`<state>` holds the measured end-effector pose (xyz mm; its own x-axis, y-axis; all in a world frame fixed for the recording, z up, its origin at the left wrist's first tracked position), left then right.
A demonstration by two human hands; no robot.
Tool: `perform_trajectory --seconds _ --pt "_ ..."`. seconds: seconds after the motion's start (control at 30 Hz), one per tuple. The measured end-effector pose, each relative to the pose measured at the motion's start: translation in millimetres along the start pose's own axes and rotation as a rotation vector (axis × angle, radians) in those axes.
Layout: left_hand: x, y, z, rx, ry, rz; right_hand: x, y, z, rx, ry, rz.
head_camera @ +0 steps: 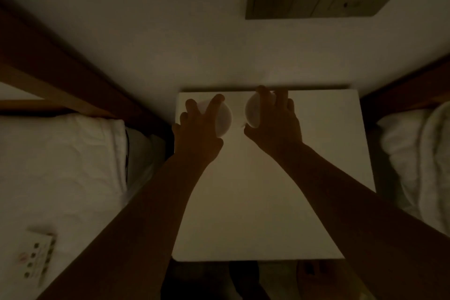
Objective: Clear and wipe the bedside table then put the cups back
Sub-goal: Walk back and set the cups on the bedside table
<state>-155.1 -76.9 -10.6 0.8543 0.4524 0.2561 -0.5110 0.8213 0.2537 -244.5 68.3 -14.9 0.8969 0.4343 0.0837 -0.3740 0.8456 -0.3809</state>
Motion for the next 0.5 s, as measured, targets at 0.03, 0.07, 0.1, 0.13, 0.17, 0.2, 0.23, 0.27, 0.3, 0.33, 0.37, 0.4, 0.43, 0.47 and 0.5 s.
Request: perform_trajectory --seconds 0.03,0.07,0.1,0.13,0.17,0.2,0.23,0.27,0.3,0.33,0.37,0.4,0.43,0.47,0.5 --pt "-2.5 -0.6 0.5 -0.006 -0.001 0.004 -3.6 -1.8 -0.2 -0.007 -0.001 0.003" --pt "-5.6 -1.3 1.2 -0.004 -0.007 0.008 -6.6 -3.0 0.2 -0.011 -0.001 0.003" --pt "-8.1 -1.6 2.4 -0.003 -0.015 0.012 -9.3 -3.9 0.9 -0.011 -0.005 0.001" --pt "-9.4 -2.4 3.0 0.001 -0.023 0.013 -10.3 -5.4 1.9 0.001 -0.023 0.003" --pt "-10.0 -2.2 4.7 0.010 -0.031 0.009 -10.3 -6.2 3.1 0.021 -0.041 0.011" --pt "-9.5 -1.1 7.0 0.022 -0.033 0.000 -9.2 -6.2 5.7 0.048 -0.059 0.020" --pt "-7.8 0.0 10.7 0.032 -0.029 -0.010 -7.3 -6.5 9.5 0.074 -0.064 0.026" --pt "-5.6 0.9 14.3 0.039 -0.017 -0.021 -4.5 -7.1 15.2 0.097 -0.060 0.032" --pt "-0.7 1.0 19.7 0.043 0.000 -0.029 -0.5 -8.8 21.6 0.108 -0.046 0.045" --pt "5.0 0.5 24.4 0.050 0.016 -0.035 4.7 -11.5 28.4 0.102 -0.028 0.063" --pt "12.1 -1.0 27.8 0.084 0.032 -0.031 11.7 -14.1 34.2 0.084 -0.008 0.085" --pt "23.2 -8.1 31.9 0.141 0.042 -0.004 21.1 -22.4 39.3 0.056 0.003 0.117" --pt "33.2 -15.0 34.1 0.198 0.056 0.027 31.2 -28.7 41.9 0.015 0.006 0.137" --pt "45.6 -21.6 35.8 0.261 0.069 0.061 41.8 -36.1 43.8 -0.022 -0.002 0.151" --pt "55.2 -22.9 33.2 0.312 0.076 0.091 52.5 -39.7 45.7 -0.047 -0.016 0.163"
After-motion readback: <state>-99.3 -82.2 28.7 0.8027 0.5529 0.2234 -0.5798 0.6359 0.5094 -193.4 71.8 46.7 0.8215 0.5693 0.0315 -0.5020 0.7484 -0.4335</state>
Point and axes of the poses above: each hand's wrist, its own x-axis away from the middle knuckle, its own z-axis out of the back of the hand, y = z × x, the point moved 4 cm from there along -x, towards the middle knuckle, and after that the axes turned 1 degree about y, right-handed, at the moved point
